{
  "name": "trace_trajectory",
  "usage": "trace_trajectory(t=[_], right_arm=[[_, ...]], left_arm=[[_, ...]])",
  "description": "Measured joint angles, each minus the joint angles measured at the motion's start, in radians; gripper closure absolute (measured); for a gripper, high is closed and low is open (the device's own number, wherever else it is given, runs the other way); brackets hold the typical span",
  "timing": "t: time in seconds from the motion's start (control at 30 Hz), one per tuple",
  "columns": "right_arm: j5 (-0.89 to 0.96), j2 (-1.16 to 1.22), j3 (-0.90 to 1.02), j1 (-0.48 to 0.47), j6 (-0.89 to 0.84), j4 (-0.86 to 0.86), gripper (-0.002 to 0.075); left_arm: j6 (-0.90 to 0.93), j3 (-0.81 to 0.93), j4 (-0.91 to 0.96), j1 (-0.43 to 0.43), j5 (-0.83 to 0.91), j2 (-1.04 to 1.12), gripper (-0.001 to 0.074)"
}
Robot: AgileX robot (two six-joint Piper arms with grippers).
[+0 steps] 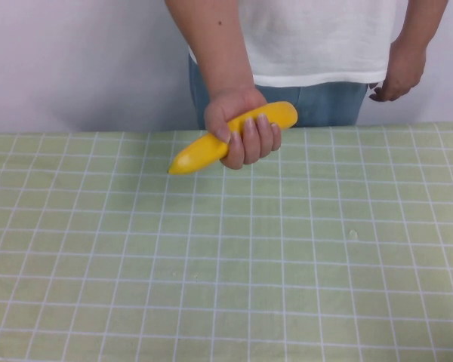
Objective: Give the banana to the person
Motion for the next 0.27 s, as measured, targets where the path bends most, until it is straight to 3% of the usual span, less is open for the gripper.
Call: trace_trajectory(t=[0.27], right_arm=[[0.000, 0.000, 0.000, 0.000, 0.000, 0.000, 0.0733]], left_arm=[[-0.005, 0.000, 0.051, 0.000, 0.004, 0.000, 0.0738]])
